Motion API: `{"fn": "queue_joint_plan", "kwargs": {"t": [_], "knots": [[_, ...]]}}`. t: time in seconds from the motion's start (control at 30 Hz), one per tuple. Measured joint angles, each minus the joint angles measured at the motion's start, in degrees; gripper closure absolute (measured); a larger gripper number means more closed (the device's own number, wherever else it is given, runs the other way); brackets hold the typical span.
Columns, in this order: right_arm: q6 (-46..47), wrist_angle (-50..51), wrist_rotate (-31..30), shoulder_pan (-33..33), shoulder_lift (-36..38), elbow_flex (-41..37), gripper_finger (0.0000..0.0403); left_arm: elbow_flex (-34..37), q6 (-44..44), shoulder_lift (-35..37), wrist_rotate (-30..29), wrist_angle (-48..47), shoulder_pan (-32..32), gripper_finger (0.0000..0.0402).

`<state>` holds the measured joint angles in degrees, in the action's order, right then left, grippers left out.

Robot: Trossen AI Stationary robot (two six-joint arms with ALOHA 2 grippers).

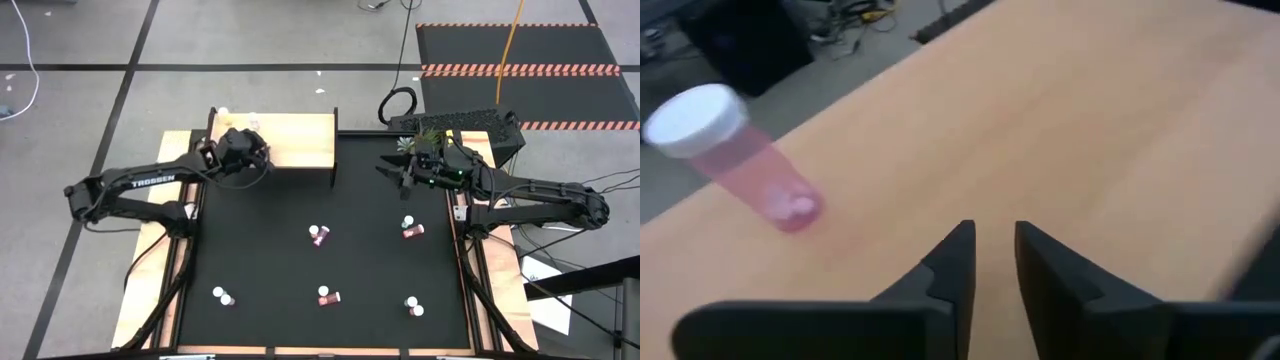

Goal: Pick and place medicine bottles onto shelf by color
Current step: Put the top left pink medicine bottle on the shelf

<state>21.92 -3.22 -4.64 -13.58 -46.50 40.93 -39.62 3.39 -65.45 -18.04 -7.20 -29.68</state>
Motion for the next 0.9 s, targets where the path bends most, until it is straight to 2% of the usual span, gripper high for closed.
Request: {"fn": "queue_joint_plan", "kwargs": {"t": [0.13,0.37,0.5,0.9], "knots": [[0.1,0.0,0.0,0.0,0.0,0.0,0.0200,0.0,-0.3,-0.5,1.4,3.3,-2.9,0.0348],[-1.7,0.5,-0.1,0.0,0.0,0.0,0.0200,0.0,-0.7,-0.5,3.2,3.2,-8.3,0.0365],[-3.9,1.2,-0.8,0.0,0.0,0.0,0.0200,0.0,-2.8,-0.5,8.0,3.5,-11.1,0.0367],[-7.4,1.6,-1.2,-2.3,0.0,0.0,0.0200,-0.1,-3.4,-2.4,11.3,4.0,-13.9,0.0367]]}}
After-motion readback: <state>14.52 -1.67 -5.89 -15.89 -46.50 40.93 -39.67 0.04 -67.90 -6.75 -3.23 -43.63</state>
